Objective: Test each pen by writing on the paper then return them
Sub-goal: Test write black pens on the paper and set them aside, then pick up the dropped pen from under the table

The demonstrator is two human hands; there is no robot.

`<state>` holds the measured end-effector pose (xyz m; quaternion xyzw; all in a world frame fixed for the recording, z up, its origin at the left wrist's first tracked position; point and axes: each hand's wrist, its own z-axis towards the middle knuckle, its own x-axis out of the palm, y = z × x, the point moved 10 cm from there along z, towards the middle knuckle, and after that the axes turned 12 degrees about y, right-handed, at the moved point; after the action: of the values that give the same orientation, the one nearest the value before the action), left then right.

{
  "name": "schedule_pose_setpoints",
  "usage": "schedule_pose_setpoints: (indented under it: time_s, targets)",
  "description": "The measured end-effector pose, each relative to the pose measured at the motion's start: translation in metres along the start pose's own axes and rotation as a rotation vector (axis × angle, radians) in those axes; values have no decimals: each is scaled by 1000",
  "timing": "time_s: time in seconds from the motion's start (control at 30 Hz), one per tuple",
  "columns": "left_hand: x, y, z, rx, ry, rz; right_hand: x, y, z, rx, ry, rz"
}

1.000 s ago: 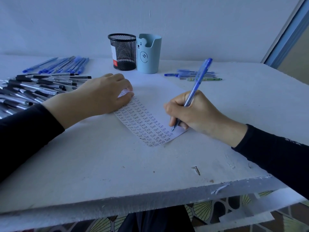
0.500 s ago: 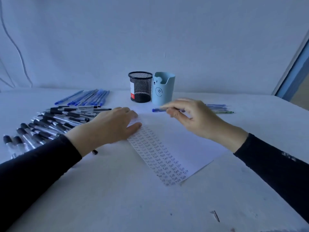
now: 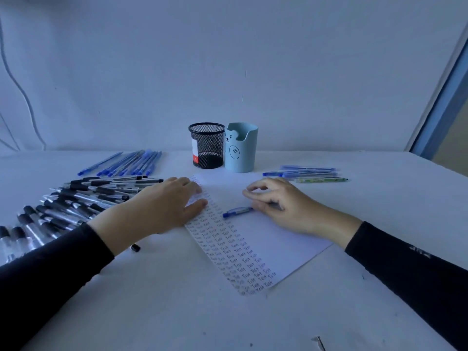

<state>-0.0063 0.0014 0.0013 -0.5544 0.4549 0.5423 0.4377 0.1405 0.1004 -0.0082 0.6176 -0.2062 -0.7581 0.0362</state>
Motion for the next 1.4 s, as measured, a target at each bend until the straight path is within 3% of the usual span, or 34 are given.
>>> schedule_pose_setpoints:
  time_s: [0.07, 0.17, 0.33, 0.43, 0.63, 0.73, 0.8, 0.9, 1.0, 1.1, 1.4]
  targets:
    - [-7, 0, -1, 14, -80, -52, -19, -23, -2, 86, -62, 32]
    - [-20, -14, -4, 135, -227, -216, -53, -69, -17, 264, -164, -135]
    - [-19, -46, -4, 291, -254, -387, -67, -112, -36, 537, -101, -336]
    - [-11, -54, 1, 327, -234, -363, -71, -108, -37, 572, -122, -425]
    - [-40, -45, -12, 390, -431, -314, -69, -90, -35, 527, -114, -470]
    - [-73, -12, -20, 294, -580, -381, -69, -66, -33, 430, -198, -401]
    - [-86, 24, -23, 127, -640, -441, -67, -45, -29, 321, -258, -322]
    - [-82, 81, -20, -138, -614, -504, -56, -16, -21, 148, -266, -216]
    - [-66, 122, -15, -294, -542, -484, -38, 2, -12, 20, -172, -199]
    - [-48, 153, -8, -387, -465, -431, -32, 11, -11, -71, -169, -207]
    - [-28, 186, -1, -511, -351, -319, -57, 45, -25, -207, -465, -469]
